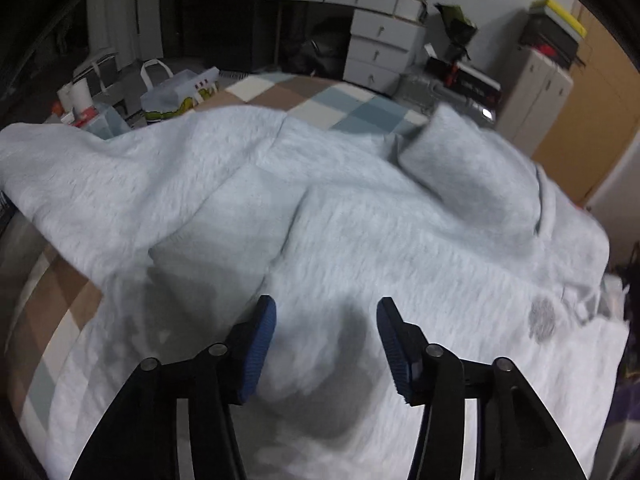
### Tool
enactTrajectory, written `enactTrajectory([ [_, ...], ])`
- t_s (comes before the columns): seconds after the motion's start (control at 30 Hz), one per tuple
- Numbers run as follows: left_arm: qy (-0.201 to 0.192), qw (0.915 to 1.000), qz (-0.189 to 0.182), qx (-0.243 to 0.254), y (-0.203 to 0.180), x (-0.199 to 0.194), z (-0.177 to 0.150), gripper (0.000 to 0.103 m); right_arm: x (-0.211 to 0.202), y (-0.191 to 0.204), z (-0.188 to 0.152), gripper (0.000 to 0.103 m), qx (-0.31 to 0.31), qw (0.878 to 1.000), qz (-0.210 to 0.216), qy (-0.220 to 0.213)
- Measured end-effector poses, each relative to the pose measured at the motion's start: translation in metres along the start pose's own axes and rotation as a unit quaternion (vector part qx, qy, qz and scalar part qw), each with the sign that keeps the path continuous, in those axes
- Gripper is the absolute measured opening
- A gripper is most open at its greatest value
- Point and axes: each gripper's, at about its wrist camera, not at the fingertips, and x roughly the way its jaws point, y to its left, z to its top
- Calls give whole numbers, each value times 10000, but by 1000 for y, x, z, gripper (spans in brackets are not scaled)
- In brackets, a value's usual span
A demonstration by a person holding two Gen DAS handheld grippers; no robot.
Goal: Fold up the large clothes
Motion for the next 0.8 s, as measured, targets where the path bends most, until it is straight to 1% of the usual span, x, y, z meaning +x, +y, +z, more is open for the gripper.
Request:
enactTrajectory([
  [0.03,-11,10000,22,2,0,-1,0,102,0,0,-6,57,70,9998,19,-163],
  [0.07,-48,10000,52,12,-1,-1,-2,102,-2,-1,-10,57,175,9996,1,-202],
  [0.1,-78,9999,63,35,0,-2,-2,102,-2,-4,-14,57,394,9992,16,43],
  [0.13,-104,9999,79,73,0,-3,-3,102,-11,-12,-21,58,759,9970,179,32],
  [0.17,-123,9998,96,130,0,-3,-4,102,-25,-18,-29,58,1131,9920,536,-174],
  [0.2,-136,9997,115,178,-1,-2,-5,102,-44,-23,-41,57,1444,9833,998,-486],
  [0.23,-137,9996,116,199,2,-2,-6,102,-65,-28,-55,57,1697,9737,1311,-773],
  [0.27,-131,9996,114,203,3,-2,-6,102,-82,-30,-64,57,1833,9671,1457,-993],
  [0.3,-124,9997,108,191,7,-2,-6,102,-108,-34,-76,57,1939,9583,1582,-1382],
  [0.33,-118,9997,109,157,10,-2,-6,102,-128,-37,-82,61,1985,9519,1598,-1703],
  [0.37,-115,9998,116,138,12,-2,-6,102,-149,-36,-90,69,2003,9449,1556,-2068],
  [0.4,-125,9998,109,130,14,-3,-7,102,-175,-35,-104,74,1978,9355,1442,-2549],
  [0.43,-153,9998,98,103,17,-5,-6,102,-196,-33,-118,86,1946,9255,1272,-2990],
  [0.47,-225,9997,103,26,22,-9,-6,102,-208,-32,-122,96,1890,9191,1092,-3280],
  [0.5,-310,9995,99,-63,26,-14,-7,102,-221,-25,-130,100,1713,9142,707,-3605],
  [0.53,-367,9991,62,-180,33,-19,-7,102,-231,-15,-138,103,1482,9103,155,-3861],
  [0.57,-404,9986,-23,-333,41,-24,-8,102,-233,-5,-142,103,1310,9054,-240,-4031],
  [0.6,-413,9981,-87,-447,47,-26,-9,102,-231,8,-153,103,1064,8993,-599,-4199],
  [0.63,-398,9975,-90,-585,55,-29,-8,102,-228,13,-160,103,925,8973,-737,-4253],
  [0.67,-362,9971,-50,-674,62,-32,-4,102,-223,16,-166,103,805,8990,-761,-4237],
  [0.73,-348,9962,114,-791,80,-43,5,102,-209,21,-166,103,507,9140,-689,-3966],
  [0.77,-363,9952,132,-899,88,-49,9,102,-207,21,-163,103,458,9170,-774,-3886],
  [0.8,-367,9939,122,-1031,99,-55,12,102,-208,24,-164,103,427,9163,-852,-3889],
])
